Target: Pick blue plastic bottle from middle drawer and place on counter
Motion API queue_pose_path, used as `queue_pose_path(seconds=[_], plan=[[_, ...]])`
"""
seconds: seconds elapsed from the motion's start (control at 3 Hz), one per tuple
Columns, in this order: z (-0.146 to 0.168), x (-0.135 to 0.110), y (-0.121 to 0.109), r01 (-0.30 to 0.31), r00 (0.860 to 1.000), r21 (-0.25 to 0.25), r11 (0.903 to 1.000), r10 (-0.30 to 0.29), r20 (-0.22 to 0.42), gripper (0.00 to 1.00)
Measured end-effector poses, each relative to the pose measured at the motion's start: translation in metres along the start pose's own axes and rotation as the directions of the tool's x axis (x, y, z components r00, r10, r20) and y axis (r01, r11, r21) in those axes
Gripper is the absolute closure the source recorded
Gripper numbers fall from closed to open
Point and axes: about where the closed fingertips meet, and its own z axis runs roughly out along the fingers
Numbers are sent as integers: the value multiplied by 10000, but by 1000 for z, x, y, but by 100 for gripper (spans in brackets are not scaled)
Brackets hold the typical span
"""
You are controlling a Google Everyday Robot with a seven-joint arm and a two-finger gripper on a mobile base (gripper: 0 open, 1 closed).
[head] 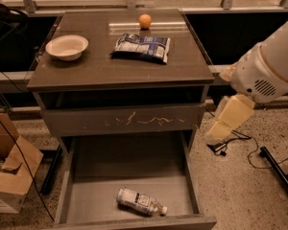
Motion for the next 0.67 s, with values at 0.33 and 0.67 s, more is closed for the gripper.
queue_pose_path(seconds=[0.33,0.67], plan=[[63,9,17,-385,9707,-800,9960,564,2338,0],[106,13,22,-388,9114,-1852,9819,1108,3964,0]])
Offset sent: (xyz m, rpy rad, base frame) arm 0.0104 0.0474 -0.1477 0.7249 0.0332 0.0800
